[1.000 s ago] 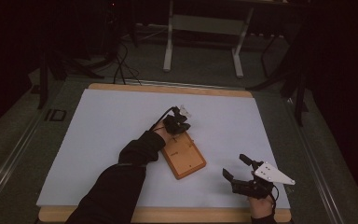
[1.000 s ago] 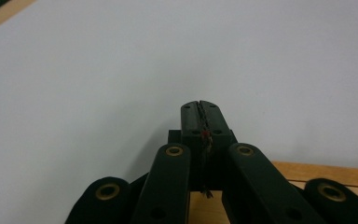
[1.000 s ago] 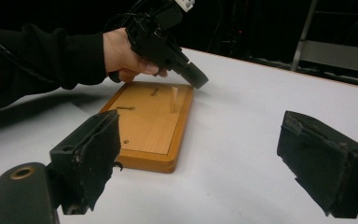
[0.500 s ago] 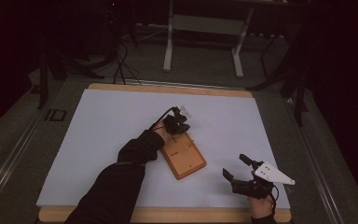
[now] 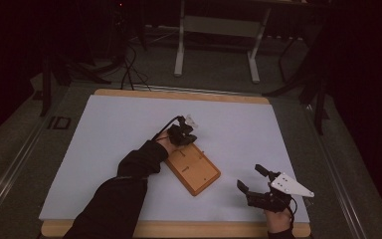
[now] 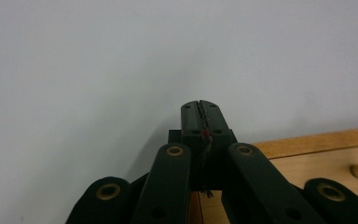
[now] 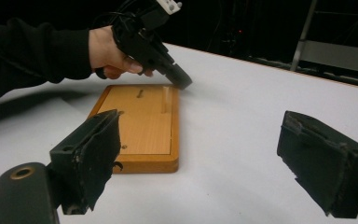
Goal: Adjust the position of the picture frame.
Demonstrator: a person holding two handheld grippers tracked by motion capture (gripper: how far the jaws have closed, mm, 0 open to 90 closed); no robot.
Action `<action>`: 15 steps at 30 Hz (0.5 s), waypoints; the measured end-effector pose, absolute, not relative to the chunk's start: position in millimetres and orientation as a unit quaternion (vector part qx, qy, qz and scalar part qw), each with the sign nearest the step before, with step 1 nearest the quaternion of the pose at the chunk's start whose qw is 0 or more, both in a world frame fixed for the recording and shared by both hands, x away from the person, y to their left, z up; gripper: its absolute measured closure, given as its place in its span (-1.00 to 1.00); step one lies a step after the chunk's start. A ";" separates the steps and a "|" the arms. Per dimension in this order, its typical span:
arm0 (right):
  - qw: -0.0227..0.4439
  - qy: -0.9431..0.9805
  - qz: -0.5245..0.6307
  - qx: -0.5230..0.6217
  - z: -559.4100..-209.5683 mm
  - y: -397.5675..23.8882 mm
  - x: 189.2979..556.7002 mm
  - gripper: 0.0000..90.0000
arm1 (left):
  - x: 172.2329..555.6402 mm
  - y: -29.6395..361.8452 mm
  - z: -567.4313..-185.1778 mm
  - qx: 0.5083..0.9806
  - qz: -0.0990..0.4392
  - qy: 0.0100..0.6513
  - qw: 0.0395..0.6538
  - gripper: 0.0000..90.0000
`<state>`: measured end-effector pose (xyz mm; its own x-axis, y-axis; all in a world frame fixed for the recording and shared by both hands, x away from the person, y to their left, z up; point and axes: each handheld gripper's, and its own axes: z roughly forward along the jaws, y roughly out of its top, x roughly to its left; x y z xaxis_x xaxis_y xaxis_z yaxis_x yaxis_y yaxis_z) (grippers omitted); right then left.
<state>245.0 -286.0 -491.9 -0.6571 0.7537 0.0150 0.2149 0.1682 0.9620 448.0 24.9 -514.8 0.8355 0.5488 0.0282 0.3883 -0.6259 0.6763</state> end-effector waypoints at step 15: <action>0.244 0.726 0.549 0.334 -492.2 -284.5 245.3 -0.71 | 450.4 34.4 -512.8 0.888 0.126 0.267 0.353 1.00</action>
